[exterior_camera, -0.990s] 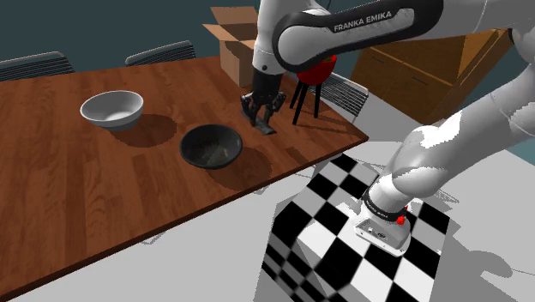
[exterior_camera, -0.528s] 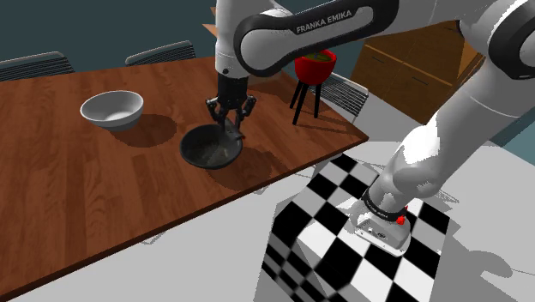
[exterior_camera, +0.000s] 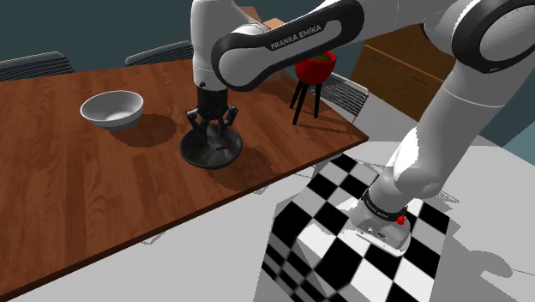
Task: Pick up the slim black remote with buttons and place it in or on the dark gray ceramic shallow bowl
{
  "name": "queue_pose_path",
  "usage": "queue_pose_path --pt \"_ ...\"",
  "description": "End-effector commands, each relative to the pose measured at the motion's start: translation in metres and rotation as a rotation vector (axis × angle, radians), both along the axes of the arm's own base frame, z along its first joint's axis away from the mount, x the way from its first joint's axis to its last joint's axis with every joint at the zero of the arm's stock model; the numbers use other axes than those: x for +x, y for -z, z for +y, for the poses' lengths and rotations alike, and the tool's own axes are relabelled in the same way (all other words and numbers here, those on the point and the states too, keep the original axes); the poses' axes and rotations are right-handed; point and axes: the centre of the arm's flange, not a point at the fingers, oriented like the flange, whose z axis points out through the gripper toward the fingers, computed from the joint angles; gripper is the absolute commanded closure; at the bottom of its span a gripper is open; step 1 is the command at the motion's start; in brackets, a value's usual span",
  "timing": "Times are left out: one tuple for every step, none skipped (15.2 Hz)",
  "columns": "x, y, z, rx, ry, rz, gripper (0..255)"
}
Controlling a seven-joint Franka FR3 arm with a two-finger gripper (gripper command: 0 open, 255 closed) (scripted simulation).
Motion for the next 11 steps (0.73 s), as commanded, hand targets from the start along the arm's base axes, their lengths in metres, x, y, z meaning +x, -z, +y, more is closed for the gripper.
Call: queue_pose_path --pt "-0.001 0.011 -0.001 0.000 0.000 -0.001 255" --pt "-0.001 0.017 -0.001 0.000 0.000 -0.001 255" --pt "-0.001 0.022 -0.001 0.000 0.000 -0.001 255" --pt "-0.001 0.027 -0.001 0.000 0.000 -0.001 255" --pt "-0.001 0.032 -0.001 0.000 0.000 -0.001 255" --pt "-0.001 0.035 -0.001 0.000 0.000 -0.001 255" --pt "-0.001 0.035 -0.001 0.000 0.000 -0.001 255" --pt "-0.001 0.035 -0.001 0.000 0.000 -0.001 255" --pt "-0.001 0.035 -0.001 0.000 0.000 -0.001 255" --pt "-0.001 0.035 -0.001 0.000 0.000 -0.001 255" --pt "-0.001 0.035 -0.001 0.000 0.000 -0.001 255"
